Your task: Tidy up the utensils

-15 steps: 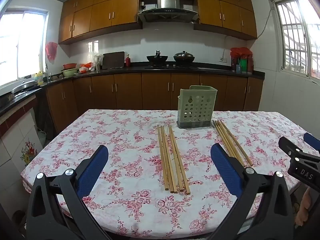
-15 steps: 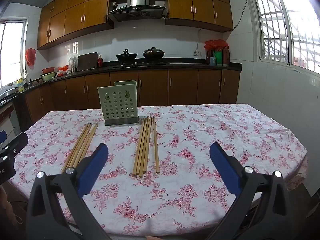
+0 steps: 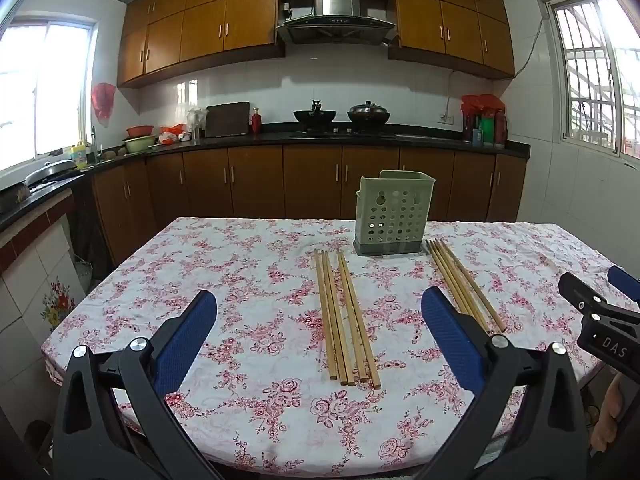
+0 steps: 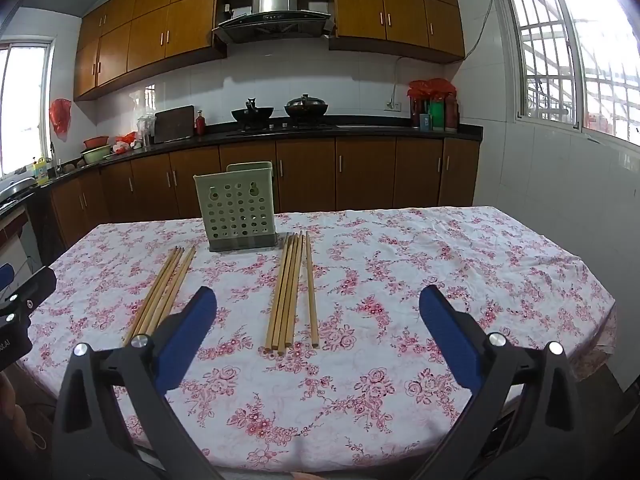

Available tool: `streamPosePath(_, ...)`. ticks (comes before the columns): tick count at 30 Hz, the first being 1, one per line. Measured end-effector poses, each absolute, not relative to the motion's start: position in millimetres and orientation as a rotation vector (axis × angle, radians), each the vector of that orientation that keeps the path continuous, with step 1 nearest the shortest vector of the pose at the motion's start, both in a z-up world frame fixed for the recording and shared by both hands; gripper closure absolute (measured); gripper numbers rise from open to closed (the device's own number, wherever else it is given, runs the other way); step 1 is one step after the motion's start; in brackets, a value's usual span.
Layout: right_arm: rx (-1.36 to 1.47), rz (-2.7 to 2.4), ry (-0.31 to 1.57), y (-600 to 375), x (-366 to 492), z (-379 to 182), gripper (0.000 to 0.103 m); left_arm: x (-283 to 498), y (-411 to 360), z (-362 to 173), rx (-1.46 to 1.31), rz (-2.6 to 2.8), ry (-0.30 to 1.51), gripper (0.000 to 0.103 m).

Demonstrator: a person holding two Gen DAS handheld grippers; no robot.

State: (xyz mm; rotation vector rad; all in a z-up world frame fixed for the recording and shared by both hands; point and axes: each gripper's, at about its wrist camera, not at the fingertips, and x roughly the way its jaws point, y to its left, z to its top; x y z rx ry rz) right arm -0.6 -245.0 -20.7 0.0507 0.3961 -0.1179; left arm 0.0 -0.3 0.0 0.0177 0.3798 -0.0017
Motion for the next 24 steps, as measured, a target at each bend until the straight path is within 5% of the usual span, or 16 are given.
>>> streamPosePath(24,0.053,-0.117,0.398,-245.2,0.0,-21.1,0.004,0.0,-0.2,-0.1,0.014,-0.002,0.383,0.002)
